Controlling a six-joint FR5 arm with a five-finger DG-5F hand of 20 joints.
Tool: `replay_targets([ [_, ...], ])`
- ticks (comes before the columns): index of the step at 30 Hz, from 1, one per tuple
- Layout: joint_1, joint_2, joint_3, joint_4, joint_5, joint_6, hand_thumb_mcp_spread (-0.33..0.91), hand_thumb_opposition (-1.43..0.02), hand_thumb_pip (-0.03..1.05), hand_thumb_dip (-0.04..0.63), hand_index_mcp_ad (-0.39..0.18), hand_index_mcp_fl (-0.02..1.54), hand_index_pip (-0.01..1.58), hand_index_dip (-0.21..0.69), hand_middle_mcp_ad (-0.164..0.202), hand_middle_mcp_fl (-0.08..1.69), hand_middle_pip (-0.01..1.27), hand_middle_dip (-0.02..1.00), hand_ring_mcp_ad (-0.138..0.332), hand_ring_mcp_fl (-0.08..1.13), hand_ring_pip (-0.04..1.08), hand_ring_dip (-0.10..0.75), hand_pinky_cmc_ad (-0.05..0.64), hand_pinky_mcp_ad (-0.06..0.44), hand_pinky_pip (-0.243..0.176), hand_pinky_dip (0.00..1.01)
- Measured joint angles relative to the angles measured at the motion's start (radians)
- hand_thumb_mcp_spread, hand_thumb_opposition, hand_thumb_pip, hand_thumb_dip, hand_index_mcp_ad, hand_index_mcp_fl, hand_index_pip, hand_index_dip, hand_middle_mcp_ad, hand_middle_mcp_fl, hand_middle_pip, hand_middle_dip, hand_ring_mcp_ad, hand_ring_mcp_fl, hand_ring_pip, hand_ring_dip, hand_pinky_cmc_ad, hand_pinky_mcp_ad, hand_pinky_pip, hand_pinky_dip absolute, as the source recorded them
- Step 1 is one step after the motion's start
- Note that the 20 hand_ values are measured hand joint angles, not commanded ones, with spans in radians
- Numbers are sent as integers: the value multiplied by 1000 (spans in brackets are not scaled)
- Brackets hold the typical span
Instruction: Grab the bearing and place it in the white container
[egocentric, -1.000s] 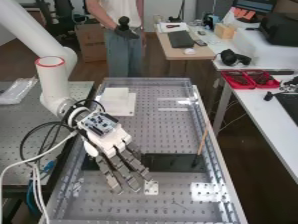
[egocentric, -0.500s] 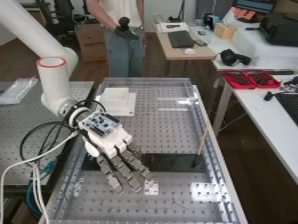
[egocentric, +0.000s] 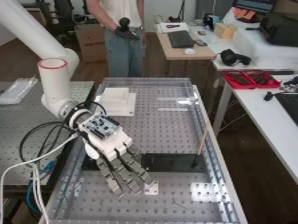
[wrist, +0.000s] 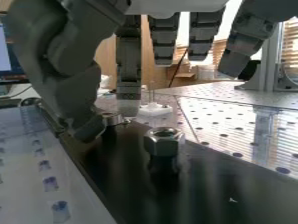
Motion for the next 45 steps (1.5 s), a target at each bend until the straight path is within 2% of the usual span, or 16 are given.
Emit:
replay_targets([
  [16, 3, -5, -6, 27, 3, -16, 316, -843, 695, 269, -38, 3, 1553, 93, 94, 0, 117, 140, 178, -2, 72, 59, 386, 276, -105, 360],
  [22, 3, -3, -12, 50, 4, -35, 328, -840, 695, 267, -38, 89, 1553, 80, 94, 0, 117, 140, 178, -2, 72, 59, 386, 276, -105, 360],
  [30, 2, -5, -10, 48, 6, -33, 339, -843, 695, 267, -37, 168, 1552, 61, 91, 3, 117, 140, 178, -2, 75, 59, 379, 276, -105, 360],
  [39, 3, -5, -10, 42, 6, -29, 339, -843, 695, 267, -37, 166, 1552, 47, 94, 3, 117, 140, 178, -2, 75, 59, 386, 278, -105, 360],
  [45, 7, -5, -12, 46, 6, -27, 339, -843, 698, 267, -38, 129, 1548, 47, 94, 3, 117, 140, 178, -2, 75, 59, 367, 276, -105, 379],
])
